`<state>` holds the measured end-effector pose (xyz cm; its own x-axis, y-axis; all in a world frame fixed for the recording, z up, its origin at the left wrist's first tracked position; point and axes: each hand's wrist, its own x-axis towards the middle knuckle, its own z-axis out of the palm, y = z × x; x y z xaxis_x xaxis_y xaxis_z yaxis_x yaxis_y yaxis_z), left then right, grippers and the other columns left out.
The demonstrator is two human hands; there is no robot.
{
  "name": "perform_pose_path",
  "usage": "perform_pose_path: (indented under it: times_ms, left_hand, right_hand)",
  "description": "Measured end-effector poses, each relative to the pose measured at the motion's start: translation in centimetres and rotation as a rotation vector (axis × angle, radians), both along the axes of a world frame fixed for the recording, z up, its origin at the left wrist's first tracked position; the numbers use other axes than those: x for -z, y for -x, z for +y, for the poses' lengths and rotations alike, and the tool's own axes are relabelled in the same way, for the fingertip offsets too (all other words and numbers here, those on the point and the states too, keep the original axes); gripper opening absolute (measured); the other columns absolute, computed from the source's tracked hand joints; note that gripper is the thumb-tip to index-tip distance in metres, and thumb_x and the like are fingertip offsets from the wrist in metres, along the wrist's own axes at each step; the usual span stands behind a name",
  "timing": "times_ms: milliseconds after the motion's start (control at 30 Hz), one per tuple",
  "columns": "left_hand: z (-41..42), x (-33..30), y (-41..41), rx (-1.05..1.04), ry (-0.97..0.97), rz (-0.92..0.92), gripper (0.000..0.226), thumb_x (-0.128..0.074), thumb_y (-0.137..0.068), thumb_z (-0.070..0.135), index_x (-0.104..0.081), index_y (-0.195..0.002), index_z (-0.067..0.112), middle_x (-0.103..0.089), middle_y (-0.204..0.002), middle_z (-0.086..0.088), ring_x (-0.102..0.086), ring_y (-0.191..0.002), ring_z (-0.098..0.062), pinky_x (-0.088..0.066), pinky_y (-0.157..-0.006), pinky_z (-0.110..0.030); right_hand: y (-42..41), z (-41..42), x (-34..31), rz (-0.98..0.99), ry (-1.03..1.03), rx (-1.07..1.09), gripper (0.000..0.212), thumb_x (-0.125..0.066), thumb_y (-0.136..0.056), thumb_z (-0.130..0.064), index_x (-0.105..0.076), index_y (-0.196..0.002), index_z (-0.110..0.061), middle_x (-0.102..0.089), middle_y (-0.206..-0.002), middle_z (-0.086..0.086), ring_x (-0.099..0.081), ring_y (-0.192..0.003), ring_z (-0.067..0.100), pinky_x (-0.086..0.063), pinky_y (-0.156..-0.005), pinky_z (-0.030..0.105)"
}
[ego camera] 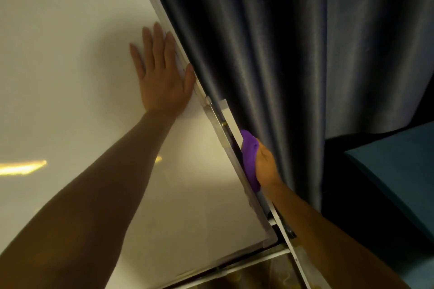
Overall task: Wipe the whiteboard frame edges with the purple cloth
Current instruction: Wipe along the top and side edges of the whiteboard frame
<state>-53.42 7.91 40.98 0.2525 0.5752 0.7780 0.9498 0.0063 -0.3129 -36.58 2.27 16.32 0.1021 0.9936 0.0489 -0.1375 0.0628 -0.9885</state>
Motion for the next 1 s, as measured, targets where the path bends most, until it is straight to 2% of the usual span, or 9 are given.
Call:
perform_pose_path:
  times_ms: [167,300,433,567,700,800,867,933,1000]
  left_hand:
    - [-0.2,-0.1,-0.1,0.009,0.025,-0.019,0.076,-0.022,-0.107,0.056,-0.019,-0.167,0.009,-0.015,-0.175,-0.018,-0.012,-0.163,-0.041,-0.010,-0.131,-0.064]
    - [-0.9,-0.3,0.0,0.030,0.040,-0.034,0.076,-0.025,-0.108,0.057,-0.021,-0.167,0.010,-0.015,-0.175,-0.017,-0.012,-0.163,-0.041,-0.010,-0.130,-0.065]
    - [-1.2,-0.2,0.6,0.062,0.020,0.004,0.079,-0.026,-0.108,0.062,-0.021,-0.167,0.010,-0.015,-0.175,-0.017,-0.012,-0.163,-0.040,-0.010,-0.131,-0.063]
    - [-1.1,0.2,0.3,0.094,-0.008,-0.018,0.076,-0.040,-0.109,0.054,-0.024,-0.166,0.007,-0.019,-0.174,-0.020,-0.015,-0.162,-0.044,-0.011,-0.130,-0.066]
    - [-1.4,-0.3,0.9,0.129,0.037,-0.048,0.073,-0.036,-0.108,0.055,-0.025,-0.166,0.010,-0.017,-0.175,-0.017,-0.011,-0.163,-0.041,-0.006,-0.132,-0.061]
    - [-2.1,0.1,1.1,0.125,0.070,-0.033,0.071,-0.039,-0.108,0.051,-0.026,-0.166,0.012,-0.016,-0.175,-0.017,-0.010,-0.163,-0.042,-0.006,-0.132,-0.060]
    - [-2.2,0.4,1.1,0.130,0.092,-0.010,0.071,-0.040,-0.108,0.049,-0.025,-0.166,0.011,-0.014,-0.175,-0.018,-0.009,-0.163,-0.042,-0.006,-0.132,-0.060]
    - [-2.1,0.3,1.2,0.117,0.082,0.000,0.071,-0.039,-0.108,0.048,-0.024,-0.166,0.011,-0.013,-0.175,-0.019,-0.008,-0.163,-0.043,-0.006,-0.132,-0.061]
    - [-1.9,0.5,1.4,0.115,0.050,0.004,0.070,-0.039,-0.109,0.048,-0.024,-0.166,0.010,-0.015,-0.174,-0.022,-0.011,-0.162,-0.046,-0.007,-0.132,-0.062]
  right_hand:
    - [-0.2,0.5,0.0,0.006,0.032,0.049,0.039,-0.041,-0.093,-0.037,-0.060,-0.118,-0.013,-0.062,-0.081,-0.026,-0.061,-0.076,-0.012,-0.049,-0.066,0.015]
    - [-0.5,0.1,1.0,0.008,0.065,0.030,0.032,-0.043,-0.098,-0.029,-0.060,-0.121,-0.013,-0.062,-0.085,-0.025,-0.061,-0.078,-0.012,-0.050,-0.065,0.015]
    - [-1.2,-1.1,3.9,0.014,0.186,0.011,0.026,-0.042,-0.104,-0.018,-0.059,-0.121,-0.009,-0.062,-0.094,-0.010,-0.063,-0.091,0.010,-0.050,-0.071,0.022]
    - [-2.7,-2.7,7.4,0.021,0.352,-0.004,0.027,-0.046,-0.103,-0.017,-0.062,-0.121,-0.005,-0.067,-0.115,0.011,-0.063,-0.108,0.031,-0.052,-0.094,0.039]
    - [-3.6,-2.3,7.1,0.168,0.498,0.122,0.031,-0.038,-0.104,-0.008,-0.063,-0.122,-0.014,-0.064,-0.112,0.011,-0.059,-0.087,0.022,-0.049,-0.080,0.033]
    - [-3.8,-2.0,5.1,0.235,0.434,0.110,0.029,-0.039,-0.104,-0.012,-0.066,-0.114,-0.014,-0.068,-0.096,0.007,-0.065,-0.089,0.031,-0.056,-0.067,0.030]
    - [-2.9,-1.6,2.3,0.211,0.305,0.052,0.029,-0.045,-0.104,-0.026,-0.066,-0.120,-0.013,-0.068,-0.105,0.010,-0.066,-0.098,0.035,-0.059,-0.075,0.032]
    - [-1.2,-1.0,-1.2,0.169,0.165,0.001,0.036,-0.047,-0.100,-0.047,-0.065,-0.122,-0.025,-0.065,-0.119,0.005,-0.062,-0.105,0.026,-0.055,-0.089,0.036]
    - [0.3,-0.7,-3.6,0.258,0.082,-0.003,0.030,-0.048,-0.097,-0.052,-0.064,-0.117,-0.037,-0.062,-0.116,-0.010,-0.059,-0.104,0.006,-0.051,-0.088,0.019]
